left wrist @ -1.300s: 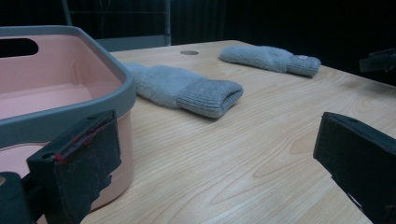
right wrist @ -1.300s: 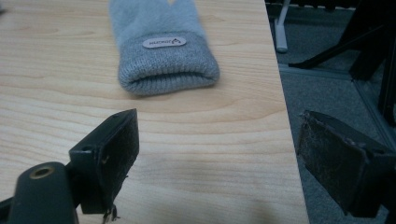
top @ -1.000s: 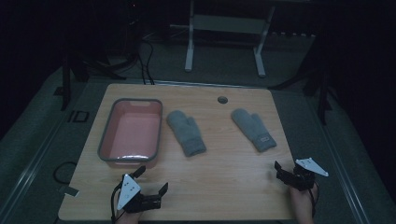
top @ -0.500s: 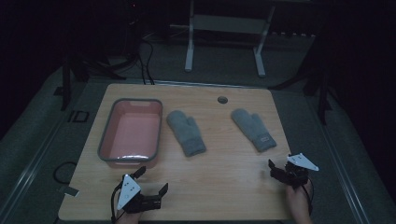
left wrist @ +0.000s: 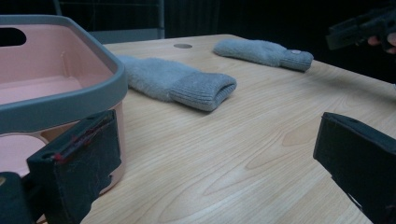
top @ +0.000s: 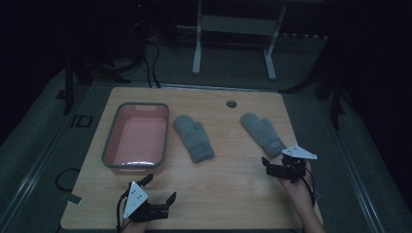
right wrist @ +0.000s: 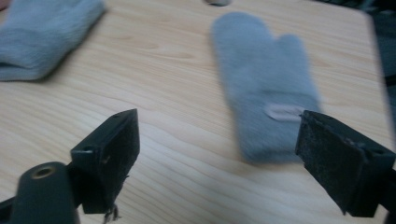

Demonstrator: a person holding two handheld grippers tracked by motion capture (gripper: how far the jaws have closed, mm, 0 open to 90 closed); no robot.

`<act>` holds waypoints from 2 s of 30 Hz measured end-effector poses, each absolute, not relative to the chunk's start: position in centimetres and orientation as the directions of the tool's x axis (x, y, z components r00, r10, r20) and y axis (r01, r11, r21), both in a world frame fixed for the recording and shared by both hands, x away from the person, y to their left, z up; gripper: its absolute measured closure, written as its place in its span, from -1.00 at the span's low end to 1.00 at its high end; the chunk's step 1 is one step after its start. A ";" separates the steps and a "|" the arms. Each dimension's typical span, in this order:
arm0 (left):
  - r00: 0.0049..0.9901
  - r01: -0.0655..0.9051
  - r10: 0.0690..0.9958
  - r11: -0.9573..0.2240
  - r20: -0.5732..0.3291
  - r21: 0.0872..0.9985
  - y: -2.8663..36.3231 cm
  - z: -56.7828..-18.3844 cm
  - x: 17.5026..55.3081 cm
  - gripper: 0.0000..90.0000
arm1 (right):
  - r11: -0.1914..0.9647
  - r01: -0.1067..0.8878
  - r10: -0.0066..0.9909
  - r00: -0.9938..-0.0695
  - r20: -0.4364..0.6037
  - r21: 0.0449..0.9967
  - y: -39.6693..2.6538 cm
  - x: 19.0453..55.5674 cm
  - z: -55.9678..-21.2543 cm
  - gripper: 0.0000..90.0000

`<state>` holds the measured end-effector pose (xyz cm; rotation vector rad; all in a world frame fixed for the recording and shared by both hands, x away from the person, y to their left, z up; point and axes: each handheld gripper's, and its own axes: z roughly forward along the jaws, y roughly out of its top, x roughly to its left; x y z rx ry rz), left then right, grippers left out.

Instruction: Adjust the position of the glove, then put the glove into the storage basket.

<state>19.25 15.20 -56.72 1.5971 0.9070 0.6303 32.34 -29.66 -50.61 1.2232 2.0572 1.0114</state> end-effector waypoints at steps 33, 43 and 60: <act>0.580 0.217 0.811 -0.067 -0.074 0.974 15.2 -56.5 19.0 -0.98 | 0.471 0.343 0.636 -0.771 -0.043 0.813 -10.1 41.6 -50.2 -0.30; 0.587 0.211 0.806 -0.066 -0.073 0.975 15.3 -56.3 18.9 -0.98 | 0.542 0.333 0.604 -0.792 -0.083 0.771 -6.6 44.4 -52.4 -0.12; 0.596 0.212 0.801 -0.085 -0.060 0.974 15.1 -56.3 18.9 -0.98 | 0.535 0.443 0.640 -0.769 -0.002 0.719 -5.4 46.5 -55.5 0.65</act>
